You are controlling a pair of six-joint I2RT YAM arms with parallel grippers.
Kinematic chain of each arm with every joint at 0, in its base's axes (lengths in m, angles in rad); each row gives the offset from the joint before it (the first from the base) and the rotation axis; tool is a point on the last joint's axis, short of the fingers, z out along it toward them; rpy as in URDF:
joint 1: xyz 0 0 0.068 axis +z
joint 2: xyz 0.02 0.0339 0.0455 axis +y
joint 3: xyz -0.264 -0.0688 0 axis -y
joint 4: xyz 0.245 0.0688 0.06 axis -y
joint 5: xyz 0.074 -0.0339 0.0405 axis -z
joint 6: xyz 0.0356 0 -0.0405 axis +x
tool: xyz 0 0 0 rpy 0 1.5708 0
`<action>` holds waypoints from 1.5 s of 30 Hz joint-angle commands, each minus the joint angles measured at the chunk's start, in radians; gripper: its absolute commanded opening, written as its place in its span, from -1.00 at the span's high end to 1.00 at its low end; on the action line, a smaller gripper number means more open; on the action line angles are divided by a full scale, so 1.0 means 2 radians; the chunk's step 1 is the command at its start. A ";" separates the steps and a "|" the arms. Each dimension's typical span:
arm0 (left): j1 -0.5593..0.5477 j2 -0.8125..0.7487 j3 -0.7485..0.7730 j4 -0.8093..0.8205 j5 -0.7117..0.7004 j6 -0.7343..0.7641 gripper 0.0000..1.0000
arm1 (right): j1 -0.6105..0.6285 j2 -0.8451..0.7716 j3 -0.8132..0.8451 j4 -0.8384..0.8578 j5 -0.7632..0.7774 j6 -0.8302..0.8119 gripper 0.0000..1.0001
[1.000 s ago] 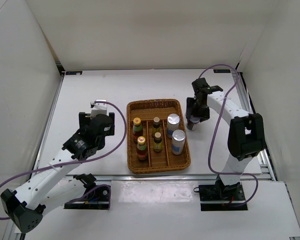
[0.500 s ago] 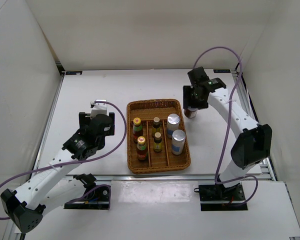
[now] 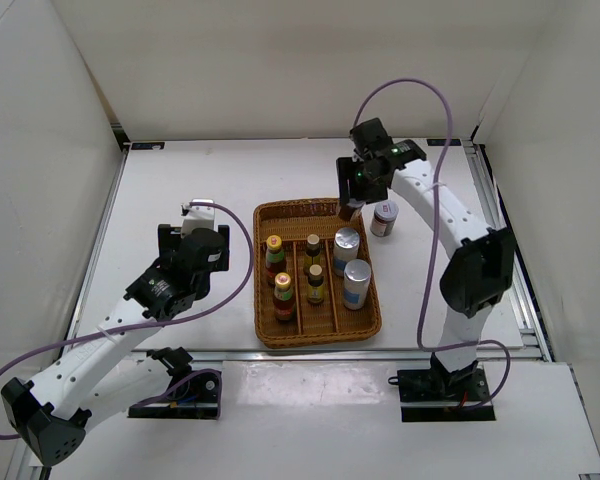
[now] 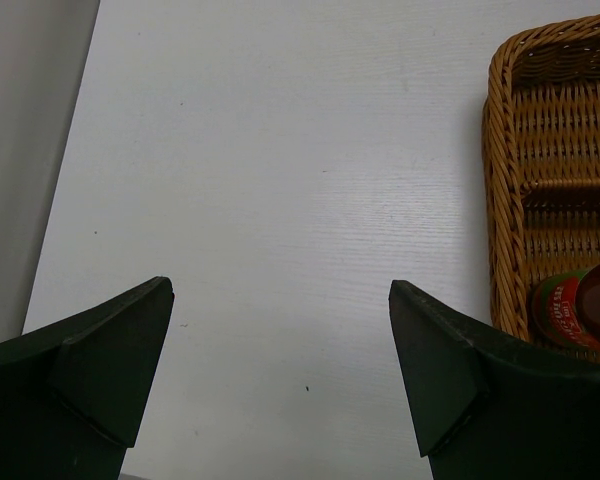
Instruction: Organize the condiment bottles
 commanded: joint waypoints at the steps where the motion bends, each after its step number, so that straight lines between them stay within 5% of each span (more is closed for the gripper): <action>1: 0.002 -0.004 -0.001 0.008 -0.001 0.003 -0.99 | 0.011 0.015 0.029 0.023 -0.035 -0.007 0.99; 13: 0.002 -0.004 -0.006 0.012 -0.005 0.003 -0.99 | 0.026 0.059 0.019 0.023 -0.045 -0.007 0.99; 17: 0.002 -0.004 -0.006 0.012 -0.005 0.003 -0.99 | 0.026 0.076 0.019 0.023 -0.041 -0.012 0.61; 26: 0.002 -0.004 -0.006 0.012 -0.005 0.003 -0.99 | 0.026 0.091 0.024 0.023 -0.031 -0.012 0.11; 30: 0.002 -0.004 -0.006 0.012 -0.005 0.003 -0.99 | 0.026 0.097 0.034 0.013 -0.031 -0.016 -0.55; 33: 0.002 -0.004 -0.006 0.012 -0.005 0.003 -0.99 | 0.026 0.089 0.039 0.008 -0.009 -0.016 -0.78; 39: 0.002 0.001 -0.006 0.012 -0.005 0.003 -0.99 | 0.021 0.051 0.044 0.008 0.040 -0.021 -0.93; 45: 0.002 0.001 -0.006 0.012 -0.005 0.003 -0.99 | -0.053 0.014 0.016 0.019 0.048 -0.005 -1.00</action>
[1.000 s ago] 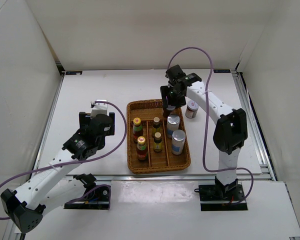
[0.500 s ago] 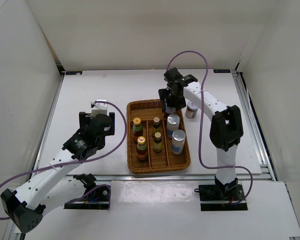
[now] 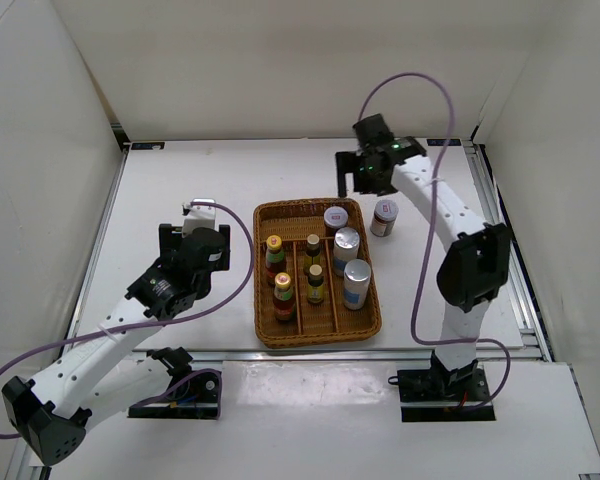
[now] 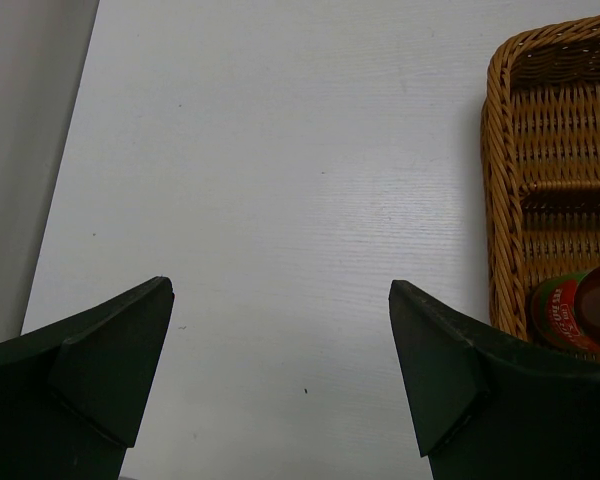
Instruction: Organize the condiment bottles
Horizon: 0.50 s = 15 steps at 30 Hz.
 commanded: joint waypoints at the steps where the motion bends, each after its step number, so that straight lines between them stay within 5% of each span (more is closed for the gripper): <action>1: 0.002 -0.003 -0.004 0.006 -0.005 0.002 -0.99 | -0.059 -0.027 -0.003 0.008 0.019 0.006 -1.00; 15: 0.002 -0.003 -0.004 0.006 -0.001 0.002 -0.99 | -0.136 0.050 -0.047 0.014 -0.063 0.016 -1.00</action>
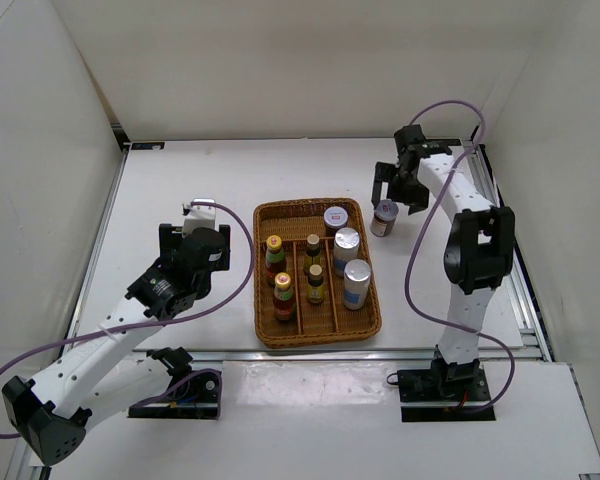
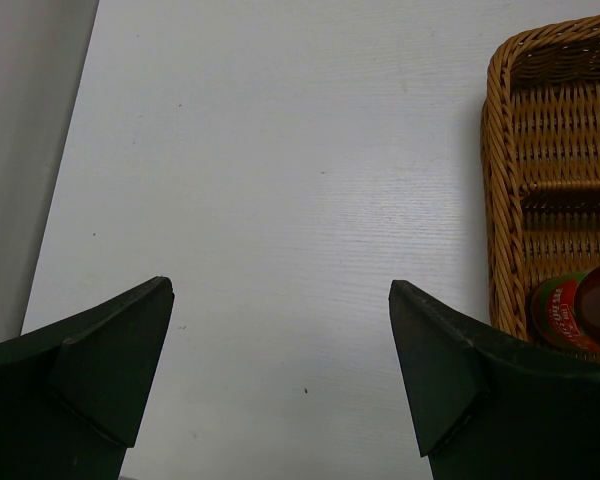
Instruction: Organize the condiment bottles
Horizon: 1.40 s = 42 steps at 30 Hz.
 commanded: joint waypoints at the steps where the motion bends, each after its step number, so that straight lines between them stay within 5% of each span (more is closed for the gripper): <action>1: 0.002 -0.003 -0.004 0.007 -0.001 0.002 -0.99 | -0.002 0.011 -0.002 0.016 -0.035 0.004 -1.00; 6: 0.002 -0.003 -0.004 0.007 -0.001 0.002 -0.99 | -0.002 0.029 -0.018 0.021 -0.039 0.004 -0.84; 16: 0.002 0.001 -0.004 0.007 -0.001 0.002 -0.99 | 0.013 -0.042 -0.041 0.037 0.024 0.009 0.56; 21: 0.002 0.001 -0.004 0.007 -0.001 0.002 -0.99 | 0.033 -0.091 0.011 0.024 0.059 0.009 0.95; 26: 0.002 0.001 -0.004 0.007 -0.001 0.002 -0.99 | 0.094 -0.107 0.100 0.031 0.053 -0.046 1.00; 34: 0.002 -0.003 -0.004 0.007 0.004 0.006 -0.99 | 0.165 0.002 0.255 -0.022 -0.074 -0.105 1.00; 42: 0.002 -0.008 -0.004 0.007 -0.001 0.006 -0.99 | 0.207 0.099 0.320 -0.066 -0.106 -0.149 0.89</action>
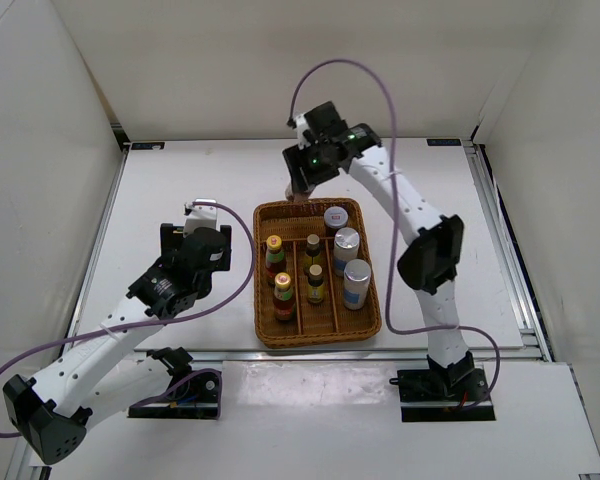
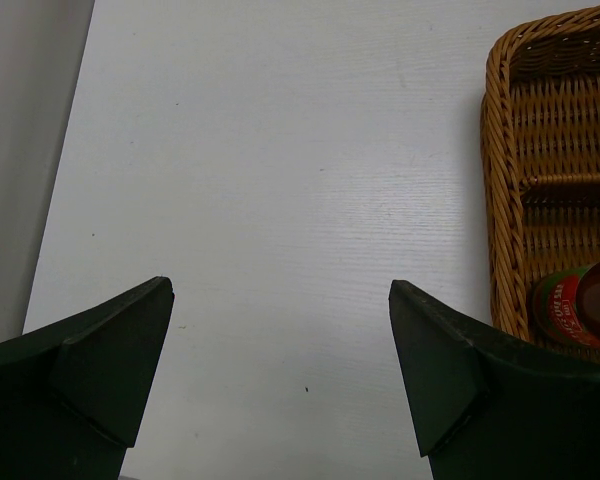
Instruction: Organize the condiment bottles
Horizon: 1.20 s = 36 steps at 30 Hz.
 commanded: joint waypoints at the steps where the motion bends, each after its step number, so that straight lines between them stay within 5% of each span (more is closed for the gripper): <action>1: 0.002 -0.011 -0.004 0.006 -0.004 0.003 -0.99 | 0.003 0.018 0.030 -0.021 -0.023 -0.035 0.89; 11: 0.002 -0.011 -0.004 0.006 -0.009 0.003 -0.99 | 0.017 0.062 0.014 -0.050 -0.017 -0.056 0.70; 16: 0.002 -0.011 -0.004 0.006 -0.009 0.003 -0.99 | 0.027 0.077 0.019 -0.050 0.012 -0.056 -0.27; 23: 0.002 -0.007 -0.009 0.006 -0.009 0.003 -0.99 | 0.027 0.077 0.029 -0.035 0.054 -0.038 -1.00; 29: 0.002 -0.009 -0.009 0.006 -0.015 0.003 -0.99 | 0.022 0.018 0.030 -0.019 0.093 0.006 -1.00; 36: 0.002 -0.055 -0.029 0.006 -0.032 -0.002 -0.99 | -0.024 -0.123 -0.073 -0.006 0.128 0.021 -1.00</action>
